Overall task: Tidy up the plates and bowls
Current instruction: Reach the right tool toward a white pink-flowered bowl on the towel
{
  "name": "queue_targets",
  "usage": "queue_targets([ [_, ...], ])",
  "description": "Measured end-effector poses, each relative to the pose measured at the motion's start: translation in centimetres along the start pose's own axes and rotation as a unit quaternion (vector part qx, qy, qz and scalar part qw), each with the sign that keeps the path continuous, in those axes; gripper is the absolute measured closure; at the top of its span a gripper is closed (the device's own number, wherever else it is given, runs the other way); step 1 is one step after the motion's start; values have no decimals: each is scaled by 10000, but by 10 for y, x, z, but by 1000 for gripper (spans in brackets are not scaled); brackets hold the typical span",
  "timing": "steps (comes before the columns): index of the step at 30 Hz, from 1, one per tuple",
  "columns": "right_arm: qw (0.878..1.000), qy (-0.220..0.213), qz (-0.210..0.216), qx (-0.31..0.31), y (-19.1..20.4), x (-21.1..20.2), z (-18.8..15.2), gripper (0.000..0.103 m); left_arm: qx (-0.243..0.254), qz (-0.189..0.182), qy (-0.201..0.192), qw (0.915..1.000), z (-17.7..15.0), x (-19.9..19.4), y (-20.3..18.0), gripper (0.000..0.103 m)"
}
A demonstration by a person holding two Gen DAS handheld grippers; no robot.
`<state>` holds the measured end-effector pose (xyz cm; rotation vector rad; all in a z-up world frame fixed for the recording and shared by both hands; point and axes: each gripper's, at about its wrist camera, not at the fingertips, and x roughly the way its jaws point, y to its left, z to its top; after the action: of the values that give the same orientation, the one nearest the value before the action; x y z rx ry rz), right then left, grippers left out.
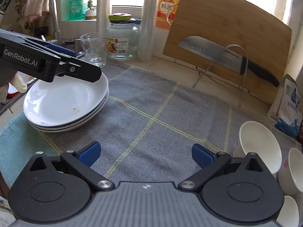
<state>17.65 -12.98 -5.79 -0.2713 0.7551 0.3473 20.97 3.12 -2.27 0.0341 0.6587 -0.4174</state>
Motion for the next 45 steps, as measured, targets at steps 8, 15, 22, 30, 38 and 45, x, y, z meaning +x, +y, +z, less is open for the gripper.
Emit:
queue_targets([
  [8,9974,-44,-680,232,-45,-40,-26,0,344,-647,-206,9971,7,16,-57,3],
  [15,9974,-291,-613,255,-102,-60,-35,0,544,-477,-128,9973,18,42,-107,3],
  [22,9986,-290,-421,-158,-152,-63,-40,0,926,-190,-232,9953,14,73,-167,3],
  [30,9988,-58,-126,-468,-193,-45,-33,0,935,56,-193,9954,15,96,-192,4],
  [38,9997,-50,176,-135,-224,-31,-24,0,1212,10,42,9926,9,123,-198,3],
  [45,9983,-19,567,126,-234,-11,-11,0,1452,-201,96,9892,5,144,-207,5],
])
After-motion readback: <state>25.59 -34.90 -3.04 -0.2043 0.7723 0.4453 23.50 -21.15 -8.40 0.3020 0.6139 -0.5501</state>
